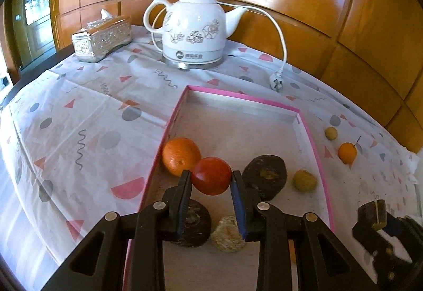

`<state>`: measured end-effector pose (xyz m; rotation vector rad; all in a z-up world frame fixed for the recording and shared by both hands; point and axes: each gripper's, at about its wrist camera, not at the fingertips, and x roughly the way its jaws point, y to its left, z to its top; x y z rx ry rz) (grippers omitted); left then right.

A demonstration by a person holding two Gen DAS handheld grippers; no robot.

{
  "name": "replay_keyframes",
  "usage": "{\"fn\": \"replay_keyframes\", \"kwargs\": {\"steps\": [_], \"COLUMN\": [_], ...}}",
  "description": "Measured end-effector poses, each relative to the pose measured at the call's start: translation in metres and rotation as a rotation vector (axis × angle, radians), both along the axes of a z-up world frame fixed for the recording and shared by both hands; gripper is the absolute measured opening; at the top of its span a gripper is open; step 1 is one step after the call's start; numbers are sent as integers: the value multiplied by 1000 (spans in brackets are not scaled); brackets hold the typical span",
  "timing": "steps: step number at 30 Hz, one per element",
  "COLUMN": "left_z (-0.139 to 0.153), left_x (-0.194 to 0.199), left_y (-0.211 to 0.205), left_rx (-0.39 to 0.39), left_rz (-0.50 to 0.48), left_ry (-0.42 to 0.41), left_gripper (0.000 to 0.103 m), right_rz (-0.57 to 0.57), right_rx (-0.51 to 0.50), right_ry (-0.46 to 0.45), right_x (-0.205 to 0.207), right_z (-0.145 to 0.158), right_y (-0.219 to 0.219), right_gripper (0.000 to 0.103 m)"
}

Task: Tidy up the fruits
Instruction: 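Lower the dark cylinder into the tray and open the right gripper, then grasp the orange mandarin with the right gripper while the left moves toward the beige fruit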

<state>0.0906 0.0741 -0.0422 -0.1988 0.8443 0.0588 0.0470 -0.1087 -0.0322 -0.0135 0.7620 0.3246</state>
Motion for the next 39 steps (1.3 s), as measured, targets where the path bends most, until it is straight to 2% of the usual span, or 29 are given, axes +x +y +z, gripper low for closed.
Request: {"fn": "replay_keyframes", "kwargs": {"steps": [2, 5, 7, 9, 12, 15, 18, 39], "left_z": [0, 2, 4, 7, 10, 13, 15, 20], "left_x": [-1, -5, -8, -11, -16, -22, -27, -42], "left_y": [3, 8, 10, 13, 16, 17, 17, -19], "left_rx": [-8, -16, -17, -19, -22, -16, -12, 14], "left_rz": [5, 11, 9, 15, 21, 22, 23, -69], "left_ry": [3, -7, -15, -22, -31, -44, -49, -58], "left_gripper": [31, 40, 42, 49, 50, 50, 50, 50], "right_rz": [35, 80, 114, 138, 181, 195, 192, 6], "right_rx": [2, 27, 44, 60, 79, 79, 91, 146], "right_ry": [1, 18, 32, 49, 91, 92, 86, 65], "right_x": [1, 4, 4, 8, 14, 13, 9, 1], "right_z": [1, 1, 1, -1, -7, -9, -9, -7], "right_y": [12, 26, 36, 46, 61, 70, 70, 16], "right_gripper": [43, 43, 43, 43, 44, 46, 50, 50]}}
